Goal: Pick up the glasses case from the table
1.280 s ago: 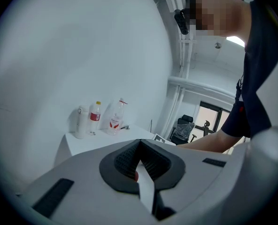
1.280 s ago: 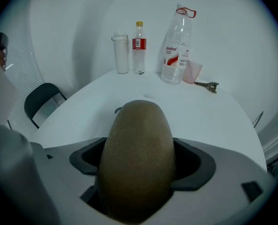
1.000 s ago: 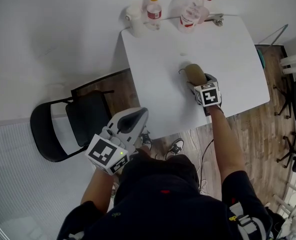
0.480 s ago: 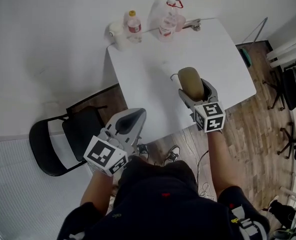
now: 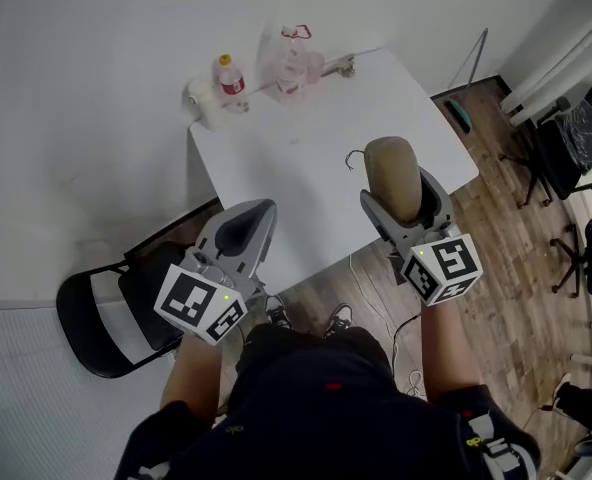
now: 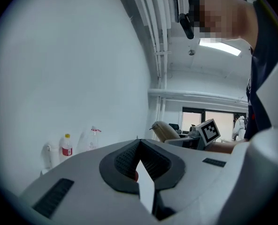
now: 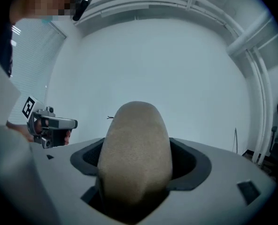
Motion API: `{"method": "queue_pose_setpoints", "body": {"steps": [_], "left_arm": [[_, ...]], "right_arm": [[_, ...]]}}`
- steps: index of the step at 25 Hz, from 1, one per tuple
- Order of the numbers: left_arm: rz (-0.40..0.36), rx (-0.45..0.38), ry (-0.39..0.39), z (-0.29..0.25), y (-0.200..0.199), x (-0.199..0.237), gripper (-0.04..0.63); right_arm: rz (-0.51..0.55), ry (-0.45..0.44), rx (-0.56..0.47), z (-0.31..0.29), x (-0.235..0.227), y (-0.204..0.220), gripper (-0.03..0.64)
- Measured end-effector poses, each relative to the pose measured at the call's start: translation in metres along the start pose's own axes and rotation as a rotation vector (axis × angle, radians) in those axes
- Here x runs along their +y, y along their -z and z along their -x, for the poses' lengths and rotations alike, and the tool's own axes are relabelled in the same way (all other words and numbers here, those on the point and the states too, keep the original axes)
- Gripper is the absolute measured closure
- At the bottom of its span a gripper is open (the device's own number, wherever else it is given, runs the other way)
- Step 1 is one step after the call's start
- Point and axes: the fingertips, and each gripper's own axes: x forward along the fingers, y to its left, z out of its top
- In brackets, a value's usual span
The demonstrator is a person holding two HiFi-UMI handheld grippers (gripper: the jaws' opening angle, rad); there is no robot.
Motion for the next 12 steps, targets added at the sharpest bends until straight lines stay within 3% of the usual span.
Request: {"method": "queue_pose_setpoints", "body": {"steps": [12], "left_arm": [[-0.057,-0.069,0.048,-0.015,-0.046,-0.032,0.575]], "right_arm": [[0.084,0.076,-0.155,0.077,-0.01,-0.068,0.206]]}}
